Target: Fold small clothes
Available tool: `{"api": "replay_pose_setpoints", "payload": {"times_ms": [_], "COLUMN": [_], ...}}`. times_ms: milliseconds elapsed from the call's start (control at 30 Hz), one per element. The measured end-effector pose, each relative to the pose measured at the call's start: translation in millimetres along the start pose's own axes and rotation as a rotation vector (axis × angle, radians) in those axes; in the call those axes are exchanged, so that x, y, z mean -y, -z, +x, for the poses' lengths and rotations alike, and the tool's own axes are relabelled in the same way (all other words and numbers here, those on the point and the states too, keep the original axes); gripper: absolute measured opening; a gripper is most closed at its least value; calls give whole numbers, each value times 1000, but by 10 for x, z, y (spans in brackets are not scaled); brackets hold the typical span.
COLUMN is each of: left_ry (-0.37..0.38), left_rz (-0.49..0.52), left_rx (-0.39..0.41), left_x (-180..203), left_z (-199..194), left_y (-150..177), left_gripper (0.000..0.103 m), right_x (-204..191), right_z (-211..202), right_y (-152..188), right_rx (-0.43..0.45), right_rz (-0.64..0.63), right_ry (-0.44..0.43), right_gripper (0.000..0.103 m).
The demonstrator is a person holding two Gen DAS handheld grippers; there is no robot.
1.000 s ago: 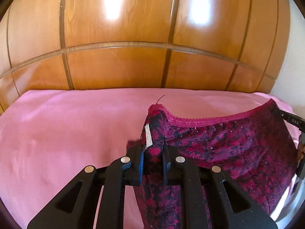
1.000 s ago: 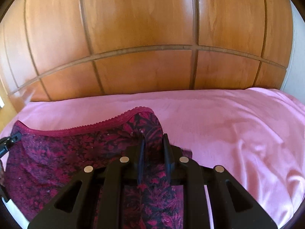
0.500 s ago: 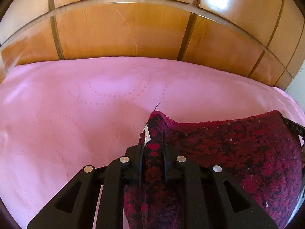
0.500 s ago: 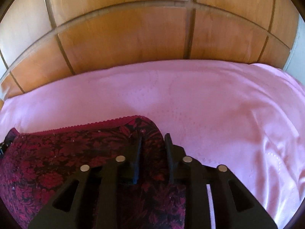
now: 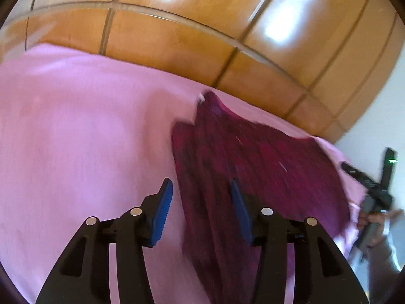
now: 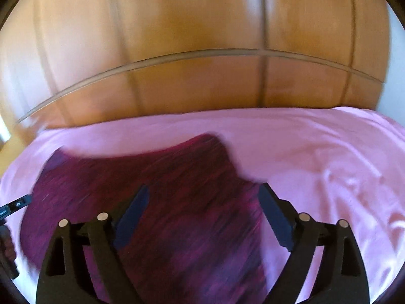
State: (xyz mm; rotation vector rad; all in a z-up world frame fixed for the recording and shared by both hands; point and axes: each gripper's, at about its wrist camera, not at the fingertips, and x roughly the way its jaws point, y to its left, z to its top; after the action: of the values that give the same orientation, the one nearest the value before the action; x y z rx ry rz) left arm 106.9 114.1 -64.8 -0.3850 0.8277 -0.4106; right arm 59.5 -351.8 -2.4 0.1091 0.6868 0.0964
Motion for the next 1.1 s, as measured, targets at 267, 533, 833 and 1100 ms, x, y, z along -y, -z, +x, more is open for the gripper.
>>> {"api": "replay_pose_setpoints", "payload": {"times_ms": [267, 533, 833, 1100], "left_ry": [185, 111, -33, -50], "left_rz": [6, 62, 51, 162], "left_rx": [-70, -44, -67, 71], "left_x": [168, 179, 204, 712], "left_z": [-265, -405, -342, -555], "left_y": [732, 621, 702, 549], "left_gripper": [56, 10, 12, 13], "right_x": [-262, -253, -317, -65], "right_z": [-124, 71, 91, -382], "right_y": [562, 587, 656, 608], "right_rx": [-70, -92, -96, -39], "right_rz": [-2, 2, -37, 13], "right_ry": [-114, -75, -32, -27], "right_gripper": [90, 91, 92, 92]}}
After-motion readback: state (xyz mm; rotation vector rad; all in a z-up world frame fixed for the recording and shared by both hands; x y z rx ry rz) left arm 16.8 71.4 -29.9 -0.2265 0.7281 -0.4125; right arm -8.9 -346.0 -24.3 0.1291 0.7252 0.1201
